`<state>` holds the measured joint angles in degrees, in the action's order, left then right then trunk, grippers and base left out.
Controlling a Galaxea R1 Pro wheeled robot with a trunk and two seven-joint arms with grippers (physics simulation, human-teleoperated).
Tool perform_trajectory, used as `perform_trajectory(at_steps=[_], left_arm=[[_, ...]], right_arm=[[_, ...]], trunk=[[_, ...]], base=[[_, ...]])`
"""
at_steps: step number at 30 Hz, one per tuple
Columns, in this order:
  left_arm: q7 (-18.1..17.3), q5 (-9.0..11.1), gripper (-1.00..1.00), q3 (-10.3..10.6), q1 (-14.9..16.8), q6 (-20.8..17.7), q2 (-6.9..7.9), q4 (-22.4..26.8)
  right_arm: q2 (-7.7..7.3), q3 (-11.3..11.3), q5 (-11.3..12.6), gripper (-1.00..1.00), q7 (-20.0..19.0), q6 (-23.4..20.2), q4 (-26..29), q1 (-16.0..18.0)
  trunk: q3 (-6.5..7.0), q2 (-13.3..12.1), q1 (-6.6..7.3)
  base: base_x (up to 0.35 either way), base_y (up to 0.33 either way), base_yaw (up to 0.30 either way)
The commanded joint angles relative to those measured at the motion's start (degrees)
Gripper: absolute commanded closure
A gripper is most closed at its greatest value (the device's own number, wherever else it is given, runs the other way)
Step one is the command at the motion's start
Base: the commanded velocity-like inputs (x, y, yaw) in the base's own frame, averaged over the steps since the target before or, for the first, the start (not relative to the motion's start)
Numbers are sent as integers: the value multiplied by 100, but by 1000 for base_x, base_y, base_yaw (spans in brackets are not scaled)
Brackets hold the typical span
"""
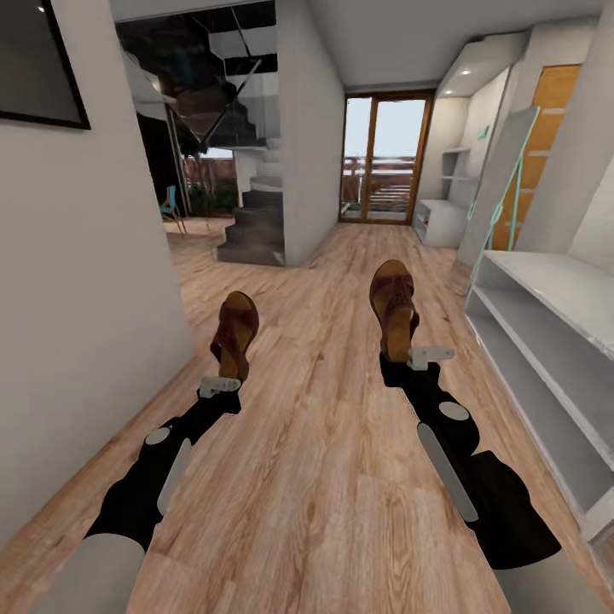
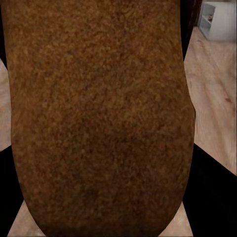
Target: Pick up the two gym shoes and the two sandals from the corridor floor and place them onto the hallstand (shoe rack) in the corridor, making sure they are on the rack and not on the floor. Arrange them so the two gym shoes are next to each other and the two sandals are next to each other.
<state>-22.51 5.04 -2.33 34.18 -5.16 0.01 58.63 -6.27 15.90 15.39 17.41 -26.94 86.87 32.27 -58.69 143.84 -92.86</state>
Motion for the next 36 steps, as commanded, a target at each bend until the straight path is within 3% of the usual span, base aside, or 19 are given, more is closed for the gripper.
perform_trajectory(at_steps=[1,14,36], left_arm=[[-43,41,100,-13,1,-47,-1,8],[-43,47,100,-15,1,-47,-1,8],[-43,46,100,-13,1,-47,-1,8]], right_arm=[[-5,18,52,100,60,-13,5,7],[-5,27,52,100,60,-13,5,7],[1,27,52,100,60,-13,5,7]], trunk=[[-6,2,-2],[-6,2,-2],[-6,2,-2]], base=[[346,-88,-272],[346,-46,-246],[348,0,-7]])
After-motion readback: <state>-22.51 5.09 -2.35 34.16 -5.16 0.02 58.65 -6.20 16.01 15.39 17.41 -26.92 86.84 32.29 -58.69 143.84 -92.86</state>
